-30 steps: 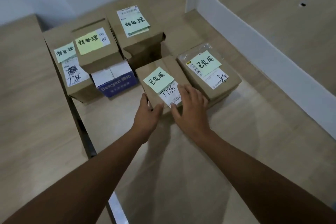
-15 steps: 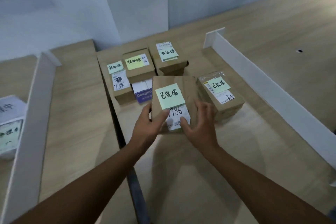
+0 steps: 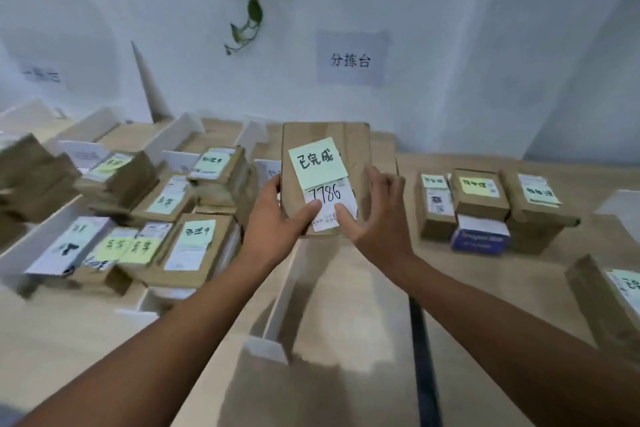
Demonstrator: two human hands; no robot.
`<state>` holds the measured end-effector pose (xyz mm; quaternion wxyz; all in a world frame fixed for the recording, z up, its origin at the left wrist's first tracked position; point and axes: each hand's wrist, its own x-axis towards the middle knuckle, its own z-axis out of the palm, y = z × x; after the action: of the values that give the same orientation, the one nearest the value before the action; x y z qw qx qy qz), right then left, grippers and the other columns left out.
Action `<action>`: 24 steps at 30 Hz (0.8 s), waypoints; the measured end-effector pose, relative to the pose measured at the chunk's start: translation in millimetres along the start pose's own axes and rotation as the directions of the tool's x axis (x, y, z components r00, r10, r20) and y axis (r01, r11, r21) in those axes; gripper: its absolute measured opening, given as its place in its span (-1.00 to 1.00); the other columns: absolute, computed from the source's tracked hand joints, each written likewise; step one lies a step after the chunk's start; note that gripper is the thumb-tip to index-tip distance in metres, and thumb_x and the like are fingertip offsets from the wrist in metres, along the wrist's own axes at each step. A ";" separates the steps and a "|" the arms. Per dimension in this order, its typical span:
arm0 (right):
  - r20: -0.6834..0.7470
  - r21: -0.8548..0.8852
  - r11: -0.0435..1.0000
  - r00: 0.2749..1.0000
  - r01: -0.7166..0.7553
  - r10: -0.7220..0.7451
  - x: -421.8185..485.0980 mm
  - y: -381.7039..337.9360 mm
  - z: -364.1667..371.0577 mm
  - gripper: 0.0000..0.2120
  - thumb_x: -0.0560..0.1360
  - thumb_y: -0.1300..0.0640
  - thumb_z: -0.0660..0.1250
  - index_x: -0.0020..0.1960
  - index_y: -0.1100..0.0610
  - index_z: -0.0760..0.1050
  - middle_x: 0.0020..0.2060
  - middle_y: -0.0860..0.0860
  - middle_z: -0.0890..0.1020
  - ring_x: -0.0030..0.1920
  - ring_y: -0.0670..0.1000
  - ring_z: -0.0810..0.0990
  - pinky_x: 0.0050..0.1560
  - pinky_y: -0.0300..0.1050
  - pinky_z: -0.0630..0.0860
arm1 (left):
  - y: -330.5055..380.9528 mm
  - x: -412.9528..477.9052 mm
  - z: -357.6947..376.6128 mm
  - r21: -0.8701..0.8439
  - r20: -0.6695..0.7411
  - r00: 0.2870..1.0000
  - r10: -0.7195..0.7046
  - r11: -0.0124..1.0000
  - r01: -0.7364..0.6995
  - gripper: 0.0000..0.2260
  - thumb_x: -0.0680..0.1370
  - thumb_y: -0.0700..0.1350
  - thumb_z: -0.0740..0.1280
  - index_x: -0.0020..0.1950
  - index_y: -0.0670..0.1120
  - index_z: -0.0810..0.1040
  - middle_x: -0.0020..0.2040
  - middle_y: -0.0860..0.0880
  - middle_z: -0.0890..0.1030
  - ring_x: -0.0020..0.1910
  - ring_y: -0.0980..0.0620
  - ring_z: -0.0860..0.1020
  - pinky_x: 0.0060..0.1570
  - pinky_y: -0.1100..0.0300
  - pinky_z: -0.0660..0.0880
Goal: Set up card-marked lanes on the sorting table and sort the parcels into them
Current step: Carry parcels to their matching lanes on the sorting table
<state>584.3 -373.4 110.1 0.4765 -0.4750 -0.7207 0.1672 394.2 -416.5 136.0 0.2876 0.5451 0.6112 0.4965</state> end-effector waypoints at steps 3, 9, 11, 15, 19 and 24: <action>0.044 0.087 0.993 0.996 0.077 -0.081 -2.3 -77.9 77.4 -0.24 0.43 -0.04 0.44 0.53 0.19 0.26 0.21 0.05 0.29 0.25 -0.04 0.34 0.32 -0.37 0.30 | -20.1 -18.9 -110.3 0.013 -0.108 0.994 0.000 1.000 0.002 -0.46 0.45 0.17 0.53 0.32 0.27 0.34 0.12 0.41 0.58 0.09 0.35 0.59 -0.02 0.36 0.55; 0.110 0.213 0.954 0.965 0.212 -0.239 -29.9 -229.3 239.3 -0.28 0.47 -0.09 0.43 0.53 0.08 0.26 0.16 -0.14 0.20 0.24 -0.29 0.36 0.24 -0.55 0.21 | -66.0 -71.4 -317.8 0.103 -0.326 0.945 0.022 0.995 0.013 -0.54 0.40 0.26 0.49 0.15 0.58 0.32 0.13 0.40 0.60 0.06 0.28 0.63 0.00 0.14 0.63; 0.158 0.280 0.934 0.949 0.223 -0.274 -43.9 -274.5 286.4 -0.31 0.45 -0.05 0.44 0.50 -0.06 0.24 0.10 -0.21 0.15 0.25 -0.47 0.24 0.23 -0.65 0.10 | -82.7 -91.3 -374.3 0.110 -0.382 0.924 -0.007 0.993 0.053 -0.52 0.41 0.25 0.49 0.21 0.52 0.32 0.20 0.30 0.61 0.10 0.19 0.64 0.05 0.00 0.64; 0.232 0.357 0.902 0.912 0.243 -0.337 -59.7 -345.7 364.5 -0.31 0.45 -0.07 0.43 0.49 -0.16 0.19 0.10 -0.19 0.16 0.24 -0.42 0.30 0.19 -0.69 0.11 | -107.5 -115.0 -470.7 0.143 -0.468 0.884 -0.015 0.985 0.093 -0.52 0.42 0.23 0.49 0.18 0.58 0.30 0.16 0.36 0.61 0.08 0.26 0.63 0.04 -0.01 0.64; 0.277 0.408 0.884 0.892 0.227 -0.356 -68.1 -385.7 431.8 -0.31 0.50 0.00 0.45 0.54 -0.08 0.22 0.14 -0.15 0.20 0.27 -0.31 0.35 0.18 -0.62 0.25 | -140.9 -117.1 -534.2 0.165 -0.526 0.850 -0.027 0.977 0.133 -0.55 0.43 0.25 0.46 0.14 0.60 0.29 0.12 0.46 0.58 0.05 0.32 0.61 -0.05 0.15 0.61; 0.327 0.342 0.913 0.883 0.223 -0.338 -58.6 -406.5 521.1 -0.28 0.46 -0.17 0.33 0.55 0.00 0.23 0.12 -0.18 0.13 0.21 -0.21 0.31 0.23 -0.11 0.51 | -196.7 -89.8 -594.6 0.152 -0.542 0.838 -0.068 0.972 0.178 -0.54 0.43 0.28 0.45 0.14 0.64 0.26 0.08 0.57 0.51 0.05 0.41 0.57 -0.11 0.30 0.54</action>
<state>-64.4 -512.9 105.8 0.4127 -0.2469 -0.8275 0.2898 -190.0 -659.3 141.0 0.0829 0.3709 0.7468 0.5458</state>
